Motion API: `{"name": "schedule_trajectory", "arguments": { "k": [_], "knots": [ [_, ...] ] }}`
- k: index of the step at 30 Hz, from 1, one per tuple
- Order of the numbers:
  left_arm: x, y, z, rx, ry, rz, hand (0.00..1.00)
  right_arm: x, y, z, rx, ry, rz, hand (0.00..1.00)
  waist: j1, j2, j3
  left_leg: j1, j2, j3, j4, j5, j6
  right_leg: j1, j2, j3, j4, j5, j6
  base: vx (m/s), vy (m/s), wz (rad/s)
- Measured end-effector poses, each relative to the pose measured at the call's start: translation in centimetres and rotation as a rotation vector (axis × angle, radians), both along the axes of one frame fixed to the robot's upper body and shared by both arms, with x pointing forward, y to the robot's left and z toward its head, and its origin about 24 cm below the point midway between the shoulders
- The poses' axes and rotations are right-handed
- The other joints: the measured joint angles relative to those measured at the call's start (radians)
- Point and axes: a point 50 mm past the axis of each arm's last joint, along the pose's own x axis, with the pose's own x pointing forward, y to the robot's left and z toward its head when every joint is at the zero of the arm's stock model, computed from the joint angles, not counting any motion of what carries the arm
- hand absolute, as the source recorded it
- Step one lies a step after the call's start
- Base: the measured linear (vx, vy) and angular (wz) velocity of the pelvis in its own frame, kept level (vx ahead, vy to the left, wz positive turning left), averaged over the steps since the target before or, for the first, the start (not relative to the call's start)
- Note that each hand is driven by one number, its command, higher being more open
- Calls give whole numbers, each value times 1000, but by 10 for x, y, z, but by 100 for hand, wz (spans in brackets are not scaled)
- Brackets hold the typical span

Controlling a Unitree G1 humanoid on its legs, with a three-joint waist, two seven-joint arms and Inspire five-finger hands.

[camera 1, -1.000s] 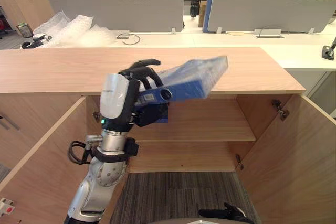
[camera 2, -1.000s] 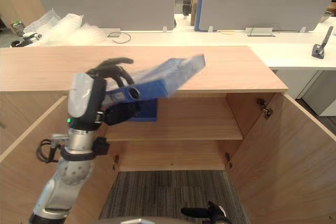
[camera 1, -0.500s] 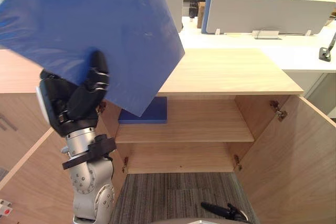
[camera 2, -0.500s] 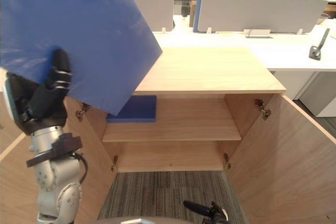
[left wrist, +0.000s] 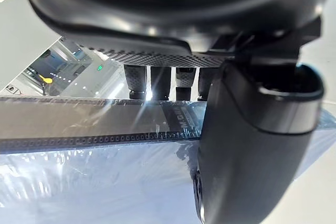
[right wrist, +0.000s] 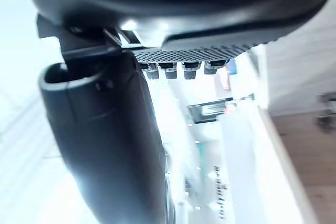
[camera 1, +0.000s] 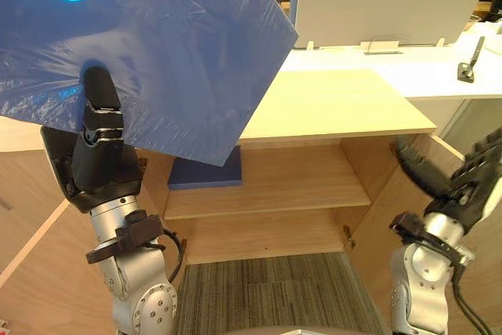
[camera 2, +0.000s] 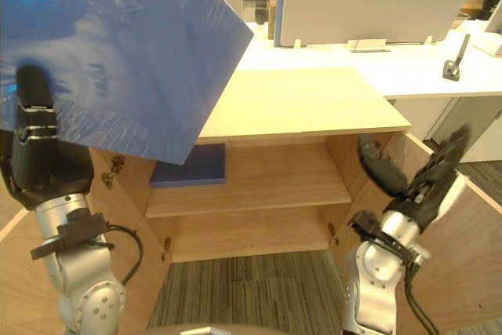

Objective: Walk over to the cabinet, pick up the folder, carry it to the office cabinet, place the folder inside the office cabinet, then close the office cabinet door

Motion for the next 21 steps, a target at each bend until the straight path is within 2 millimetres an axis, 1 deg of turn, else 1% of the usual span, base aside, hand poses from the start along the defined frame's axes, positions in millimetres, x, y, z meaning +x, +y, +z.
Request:
{"name": "schedule_trajectory", "arguments": {
  "k": [1, 2, 5, 7, 11, 13, 14, 15, 17, 21],
  "knots": [
    [1, 1, -1, 11, 7, 2, 0, 1, 1, 7, -12, -31, 7, 100, -4, 0, 0, 1, 0, 0, 0, 0, 0, 0, 0, 1, 0, 0, 1, -13, 8, -4],
    [5, 2, -6, 45, 32, -12, 0, 2, 0, 22, -58, -103, 29, 100, -5, 1, 0, 2, -1, 1, 0, 0, 0, 0, 0, 3, 0, 2, 3, 0, 0, 0],
    [12, 2, -15, 126, 91, -29, 0, 7, 0, 43, -135, -203, 105, 100, -5, 2, 0, 3, -2, 1, 0, -1, 1, 0, -1, 4, 1, 3, 6, -12, 5, 0],
    [18, 2, -25, 210, 157, -35, 0, 12, 1, 61, -173, -299, 230, 100, -5, 6, 1, 3, -5, -1, 0, -2, 2, 0, -4, 4, 1, 4, 6, -35, 14, 0],
    [23, 3, -33, 318, 224, -34, 0, 21, 4, 85, -256, -389, 435, 100, -5, 11, 4, 1, -6, -4, 0, 0, 4, -1, -4, 3, 1, 4, 6, 0, 0, 0],
    [23, 3, -34, 344, 230, -40, 0, 29, 6, 91, -278, -401, 539, 100, -5, 12, 4, -2, -7, -6, 0, 0, 4, -2, -4, 1, 0, 4, 6, -1, 0, 2],
    [23, 3, -33, 359, 226, -48, 0, 34, 8, 93, -267, -408, 619, 100, -5, 12, 4, -6, -7, -7, 0, 1, 4, -5, -4, -1, 0, 4, 6, 0, 1, 3],
    [23, 3, -33, 365, 225, -51, 0, 37, 9, 94, -262, -408, 656, 100, -5, 12, 4, -7, -7, -8, 0, 1, 5, -6, -4, -1, 0, 4, 7, 5, 3, 4],
    [23, 3, -32, 403, 220, -62, 0, 49, 17, 93, -224, -395, 814, 100, -4, 12, 4, -11, -8, -11, 0, 2, 5, -9, -4, -3, 0, 5, 8, 5, 3, 4],
    [24, 3, -30, 442, 215, -77, 0, 64, 32, 88, -204, -329, 1011, 100, -3, 12, 4, -14, -8, -15, 0, 2, 5, -10, -4, -6, 1, 6, 9, 0, 0, 3]
  ]
}}
